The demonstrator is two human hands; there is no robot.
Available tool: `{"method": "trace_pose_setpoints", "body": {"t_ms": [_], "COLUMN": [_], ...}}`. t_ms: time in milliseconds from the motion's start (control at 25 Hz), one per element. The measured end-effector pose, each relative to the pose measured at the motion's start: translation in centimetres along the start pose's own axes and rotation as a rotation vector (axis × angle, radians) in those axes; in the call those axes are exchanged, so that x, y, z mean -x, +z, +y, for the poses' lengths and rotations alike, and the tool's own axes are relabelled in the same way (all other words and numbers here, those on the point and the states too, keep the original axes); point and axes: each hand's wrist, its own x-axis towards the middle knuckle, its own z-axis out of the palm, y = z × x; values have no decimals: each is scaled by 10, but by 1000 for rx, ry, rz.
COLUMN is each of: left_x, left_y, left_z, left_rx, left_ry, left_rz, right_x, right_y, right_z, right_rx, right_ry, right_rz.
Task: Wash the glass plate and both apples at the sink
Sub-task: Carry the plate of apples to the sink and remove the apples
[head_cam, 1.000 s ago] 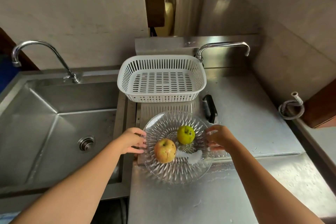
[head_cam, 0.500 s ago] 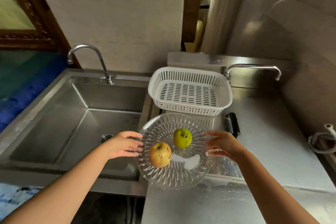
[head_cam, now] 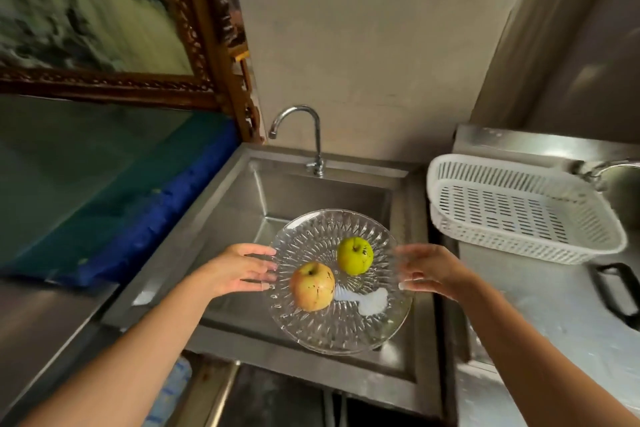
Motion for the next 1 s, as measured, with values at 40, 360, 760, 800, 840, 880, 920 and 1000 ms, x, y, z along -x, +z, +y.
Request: {"method": "trace_pose_setpoints", "body": {"t_ms": [40, 360, 760, 800, 840, 880, 920, 1000], "left_x": [0, -34, -164, -182, -198, -214, -230, -263], "left_y": [-22, -127, -145, -144, -144, -143, -140, -136], "left_z": [2, 20, 7, 3, -2, -7, -13, -31], "left_rx": [-10, -85, -82, -89, -91, -98, -110, -130], "left_ry": [-4, -28, -134, -148, -159, -165, -172, -208], "left_rz": [1, 126, 226, 231, 243, 252, 247, 224], "right_x": [-9, -66, -183, -200, -215, -229, -244, -273], "right_y": [20, 123, 129, 127, 125, 123, 120, 115], "right_z": [-3, -25, -19, -13, -6, 2, 13, 41], "right_rx": [-20, -115, -64, -67, -55, -45, -40, -43], "right_ry": [-1, 47, 130, 147, 160, 176, 196, 243], "right_rz": [-3, 39, 109, 123, 137, 154, 174, 221]}}
